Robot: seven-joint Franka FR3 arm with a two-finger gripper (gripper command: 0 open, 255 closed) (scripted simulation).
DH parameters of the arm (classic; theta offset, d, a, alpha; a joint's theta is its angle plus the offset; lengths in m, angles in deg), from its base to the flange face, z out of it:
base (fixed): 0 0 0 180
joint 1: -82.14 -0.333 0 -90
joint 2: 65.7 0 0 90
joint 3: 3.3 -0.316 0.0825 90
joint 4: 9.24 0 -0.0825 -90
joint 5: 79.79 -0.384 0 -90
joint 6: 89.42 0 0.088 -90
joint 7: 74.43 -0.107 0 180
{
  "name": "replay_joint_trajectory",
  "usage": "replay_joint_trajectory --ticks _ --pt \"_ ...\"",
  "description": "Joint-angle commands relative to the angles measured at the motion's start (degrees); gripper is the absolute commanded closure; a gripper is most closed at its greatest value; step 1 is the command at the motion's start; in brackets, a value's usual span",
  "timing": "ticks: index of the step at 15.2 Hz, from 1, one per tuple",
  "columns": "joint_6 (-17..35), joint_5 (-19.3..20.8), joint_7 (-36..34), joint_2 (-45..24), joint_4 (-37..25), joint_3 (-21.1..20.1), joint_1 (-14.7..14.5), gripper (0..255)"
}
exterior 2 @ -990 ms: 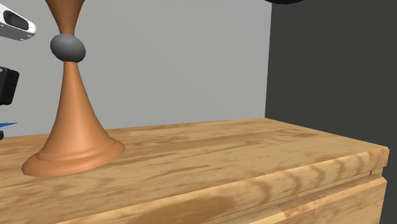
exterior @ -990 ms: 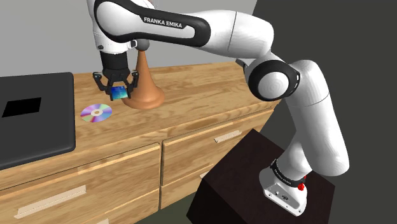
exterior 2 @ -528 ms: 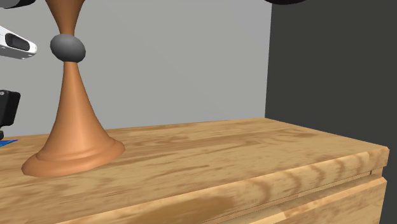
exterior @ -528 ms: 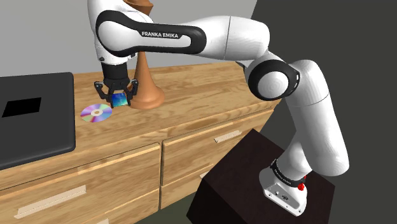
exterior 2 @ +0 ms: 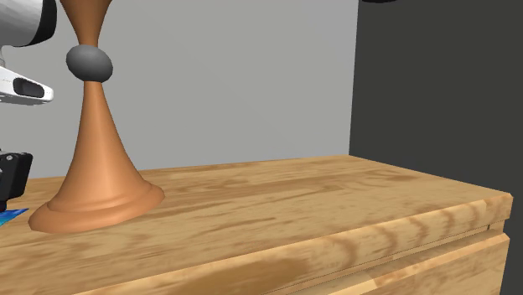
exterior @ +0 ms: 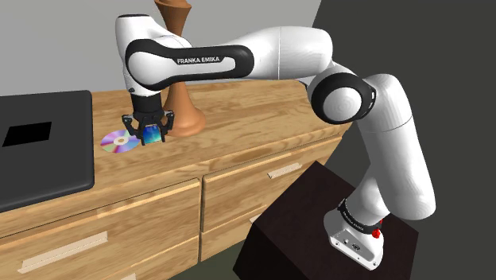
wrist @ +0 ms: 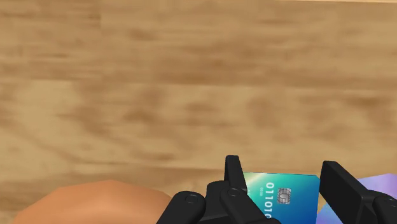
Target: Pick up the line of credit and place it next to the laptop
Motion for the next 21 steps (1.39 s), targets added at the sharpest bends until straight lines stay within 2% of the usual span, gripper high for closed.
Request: replay_joint_trajectory --ticks 1,9,10,15,19,21 --pt "1.1 0.0 0.1 -0.4 0.7 0.0 0.0 255" --pt "1.1 0.1 0.1 -0.4 0.7 0.0 0.0 255" --pt "1.1 0.1 0.1 -0.4 0.7 0.0 0.0 0" --pt "1.1 0.1 0.1 -0.5 0.6 0.0 0.0 0" --pt "-7.0 0.2 0.2 -1.6 -8.7 0.1 -0.4 0" --pt "-7.0 0.2 0.2 -1.6 -8.7 0.1 -0.4 0"
